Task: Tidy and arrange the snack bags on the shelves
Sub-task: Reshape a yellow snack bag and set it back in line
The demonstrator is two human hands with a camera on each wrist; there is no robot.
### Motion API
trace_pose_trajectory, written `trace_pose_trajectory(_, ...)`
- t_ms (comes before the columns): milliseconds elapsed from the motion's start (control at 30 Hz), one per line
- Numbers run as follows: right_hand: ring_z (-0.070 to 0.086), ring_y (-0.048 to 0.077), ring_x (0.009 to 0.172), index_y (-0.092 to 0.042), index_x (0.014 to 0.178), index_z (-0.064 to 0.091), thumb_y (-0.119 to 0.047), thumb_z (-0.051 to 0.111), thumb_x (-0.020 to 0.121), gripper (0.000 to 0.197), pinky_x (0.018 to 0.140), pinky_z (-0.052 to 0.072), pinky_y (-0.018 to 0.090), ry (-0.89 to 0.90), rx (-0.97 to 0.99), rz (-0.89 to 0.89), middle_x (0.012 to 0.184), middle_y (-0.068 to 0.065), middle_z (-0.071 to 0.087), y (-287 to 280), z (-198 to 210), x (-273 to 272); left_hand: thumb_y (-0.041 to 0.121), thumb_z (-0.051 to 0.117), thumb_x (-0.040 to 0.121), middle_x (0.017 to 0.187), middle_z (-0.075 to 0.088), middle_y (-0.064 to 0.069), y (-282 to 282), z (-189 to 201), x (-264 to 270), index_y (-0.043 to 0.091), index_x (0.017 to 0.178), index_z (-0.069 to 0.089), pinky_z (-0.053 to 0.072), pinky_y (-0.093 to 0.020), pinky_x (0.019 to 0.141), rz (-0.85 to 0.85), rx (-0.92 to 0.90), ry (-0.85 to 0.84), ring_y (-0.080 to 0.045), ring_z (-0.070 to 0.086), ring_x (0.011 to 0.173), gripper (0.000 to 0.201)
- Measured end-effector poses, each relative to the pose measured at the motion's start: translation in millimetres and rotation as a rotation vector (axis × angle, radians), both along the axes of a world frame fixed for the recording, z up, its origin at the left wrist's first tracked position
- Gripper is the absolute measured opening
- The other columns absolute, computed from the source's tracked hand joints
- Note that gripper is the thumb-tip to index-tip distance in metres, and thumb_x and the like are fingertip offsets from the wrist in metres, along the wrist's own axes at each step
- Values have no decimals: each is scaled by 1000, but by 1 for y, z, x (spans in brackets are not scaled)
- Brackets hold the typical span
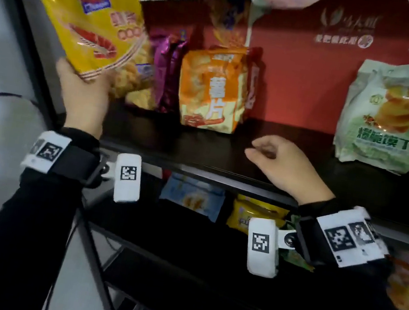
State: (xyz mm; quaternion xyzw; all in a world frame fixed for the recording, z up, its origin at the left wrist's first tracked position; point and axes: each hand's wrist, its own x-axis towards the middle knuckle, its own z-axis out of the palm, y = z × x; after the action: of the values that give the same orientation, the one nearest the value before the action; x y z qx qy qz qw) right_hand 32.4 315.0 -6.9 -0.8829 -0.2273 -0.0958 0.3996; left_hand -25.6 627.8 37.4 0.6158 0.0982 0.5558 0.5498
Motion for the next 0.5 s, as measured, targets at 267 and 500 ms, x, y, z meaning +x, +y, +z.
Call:
trace_pose_trajectory(267, 51, 28, 118, -24, 115, 62, -45, 55, 92, 32, 97, 44, 43, -122, -325, -65, 125, 2, 61, 13, 2, -6, 15, 48, 92, 138, 50, -16, 93, -25, 29, 5, 137, 41, 44, -32, 97, 362, -163, 548, -30, 52, 124, 47)
trace_pose_trajectory(500, 51, 25, 118, -25, 115, 62, -45, 51, 93, 31, 97, 43, 43, -107, -310, -52, 124, 1, 61, 10, 3, -13, 11, 33, 94, 141, 44, -18, 80, -14, 44, 3, 133, 42, 26, -39, 107, 649, -234, 653, -35, 40, 130, 41)
